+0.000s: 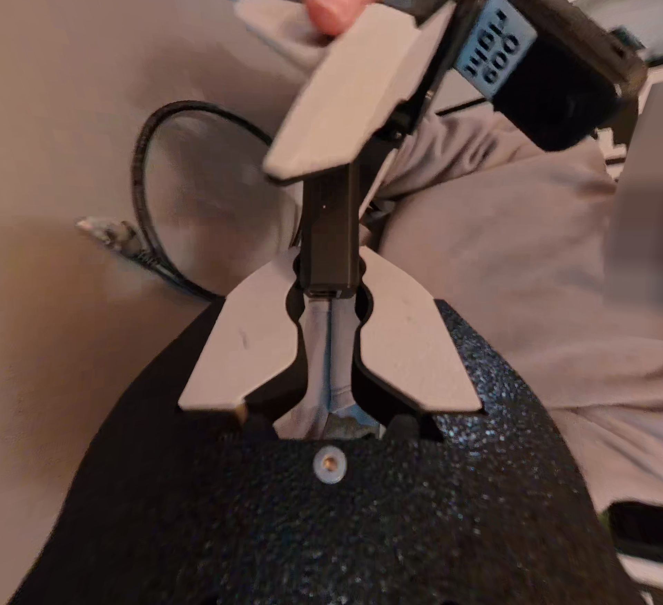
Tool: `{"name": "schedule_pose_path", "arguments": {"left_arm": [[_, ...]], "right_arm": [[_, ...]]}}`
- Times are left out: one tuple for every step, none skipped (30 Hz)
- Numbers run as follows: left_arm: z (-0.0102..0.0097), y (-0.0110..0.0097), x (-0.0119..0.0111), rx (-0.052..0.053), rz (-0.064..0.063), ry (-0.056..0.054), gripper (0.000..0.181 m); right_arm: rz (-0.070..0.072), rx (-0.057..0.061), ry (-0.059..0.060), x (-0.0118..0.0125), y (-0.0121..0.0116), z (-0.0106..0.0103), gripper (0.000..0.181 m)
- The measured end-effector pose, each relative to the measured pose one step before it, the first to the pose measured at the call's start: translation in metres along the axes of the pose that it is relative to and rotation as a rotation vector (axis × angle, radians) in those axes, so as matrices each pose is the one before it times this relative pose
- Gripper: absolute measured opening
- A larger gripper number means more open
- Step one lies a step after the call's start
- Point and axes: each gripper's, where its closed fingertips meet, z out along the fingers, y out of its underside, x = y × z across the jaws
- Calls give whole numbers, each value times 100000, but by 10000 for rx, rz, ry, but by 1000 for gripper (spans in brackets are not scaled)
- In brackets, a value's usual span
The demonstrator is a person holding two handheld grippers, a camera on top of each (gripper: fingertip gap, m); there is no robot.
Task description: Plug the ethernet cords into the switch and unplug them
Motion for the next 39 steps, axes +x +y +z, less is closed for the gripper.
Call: {"name": "schedule_pose_path", "arguments": {"left_arm": [[312,-110,436,-136,221,383,24],[164,-251,39,-34,58,110,23],[42,-205,-237,-14,23,-44,23],[-9,-195,-193,31,-48,72,23],[-50,-234,-206,99,-101,106,23],[-56,-159,-178,77,-98,126,23],[-60,-55,-160,2,-5,94,23],[-93,-71,-201,20,53,-7,23],[-98,-179,-118,90,22,-10,23],[-61,-114,-47,48,-15,21,23],[-4,-86,-41,42,-9,41,23],[6,-60,-112,36,-54,22,23],[-4,-34,-209,25,-110,-36,23],[-15,11,-208,8,-81,-34,23],[-28,37,-180,-9,-39,-24,23],[-28,30,-196,-1,-66,-42,23],[26,19,-132,7,-89,7,23],[88,6,-77,0,-101,64,23],[110,12,-107,-14,-120,41,23],[58,-16,-171,-2,-88,-31,23],[20,-88,-132,38,-16,-50,23],[19,-148,-46,84,-38,-4,23],[60,-246,3,136,-84,39,23],[85,-340,-17,191,-111,8,23],[122,-274,-105,146,-124,-61,23],[113,-92,-172,40,-56,-118,23],[31,-45,-76,52,13,-46,23],[2,-129,-66,123,22,-48,23],[4,-198,-93,190,42,-92,23],[9,-334,-105,299,150,-153,23],[-1,-433,-103,369,231,-196,24],[12,-372,-105,338,243,-235,25],[-44,-389,-191,335,256,-403,27],[-182,-486,-145,376,376,-547,30],[-420,-539,-66,405,568,-650,33],[-666,-482,113,363,645,-634,38],[-960,-437,251,290,632,-540,41],[-1251,-441,54,283,574,-600,42],[-1567,-371,-515,239,478,-835,43]], "right_arm": [[210,140,-84,-33,186,54,86],[145,198,-233,-253,118,-10,81],[42,213,-41,4,94,-39,79],[24,176,84,192,124,-46,79],[117,83,-20,75,216,-12,75],[150,166,-96,-33,57,23,73],[128,367,-4,36,-185,23,73],[161,353,103,159,-123,24,73],[170,257,61,147,-5,29,73],[121,259,29,106,-47,-13,73],[97,264,10,58,-47,-17,73],[99,157,-22,35,111,26,73],[76,66,3,41,252,69,74],[36,149,38,19,120,65,73],[30,90,90,30,154,113,74],[26,76,85,13,145,120,73],[99,182,11,-59,20,97,74],[142,212,-42,-121,-48,66,74],[72,42,-20,-70,138,42,74],[39,-40,20,46,216,12,74],[48,-30,34,82,137,-4,74],[136,-36,12,52,28,-12,75],[149,-38,9,66,5,21,76],[119,-76,21,46,116,82,77],[107,-108,-2,-19,274,114,79],[59,-117,47,84,197,24,77],[-87,-74,58,156,79,-28,76],[-113,-152,97,148,171,-13,75],[-86,-97,120,171,150,-29,76],[-68,-30,186,294,105,-63,76],[16,9,99,236,75,-73,76],[245,51,-42,136,16,-113,76],[234,36,-8,231,-30,-173,76],[132,137,92,301,-130,-276,76],[102,136,91,305,-119,-332,76],[123,90,105,368,-54,-354,76],[140,77,217,568,-41,-376,76],[135,70,309,691,-32,-340,76],[118,101,250,592,-70,-279,76]]}}
